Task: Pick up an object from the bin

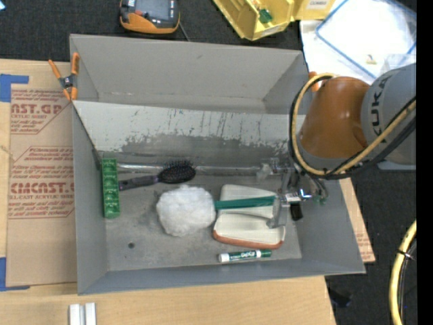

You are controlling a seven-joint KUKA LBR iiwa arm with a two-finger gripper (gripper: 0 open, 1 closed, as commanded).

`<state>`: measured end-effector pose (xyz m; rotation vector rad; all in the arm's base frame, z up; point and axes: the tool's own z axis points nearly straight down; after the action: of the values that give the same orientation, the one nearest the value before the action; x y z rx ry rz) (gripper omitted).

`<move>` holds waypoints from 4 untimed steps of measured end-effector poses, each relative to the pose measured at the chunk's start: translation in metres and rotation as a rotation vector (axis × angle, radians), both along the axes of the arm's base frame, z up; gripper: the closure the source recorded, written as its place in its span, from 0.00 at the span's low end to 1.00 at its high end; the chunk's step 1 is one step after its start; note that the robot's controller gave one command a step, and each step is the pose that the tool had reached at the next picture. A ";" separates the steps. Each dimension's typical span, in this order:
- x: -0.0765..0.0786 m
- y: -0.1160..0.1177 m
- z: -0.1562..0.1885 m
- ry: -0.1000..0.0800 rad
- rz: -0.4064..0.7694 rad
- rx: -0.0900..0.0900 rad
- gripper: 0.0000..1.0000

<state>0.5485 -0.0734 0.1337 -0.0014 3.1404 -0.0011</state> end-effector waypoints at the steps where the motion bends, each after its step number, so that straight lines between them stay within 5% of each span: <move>1: 0.027 0.022 -0.063 0.001 -0.034 0.001 0.00; 2: 0.029 0.033 -0.019 -0.009 0.002 -0.002 0.00; 3: 0.025 0.026 -0.052 0.011 -0.024 0.002 0.00; 4: 0.036 0.028 -0.060 -0.007 -0.018 -0.001 0.00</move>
Offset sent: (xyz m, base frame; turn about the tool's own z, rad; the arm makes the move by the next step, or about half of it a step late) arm 0.0280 0.0327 -0.0195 -0.0020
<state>0.5847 -0.0452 0.0739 0.0262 3.1330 -0.0029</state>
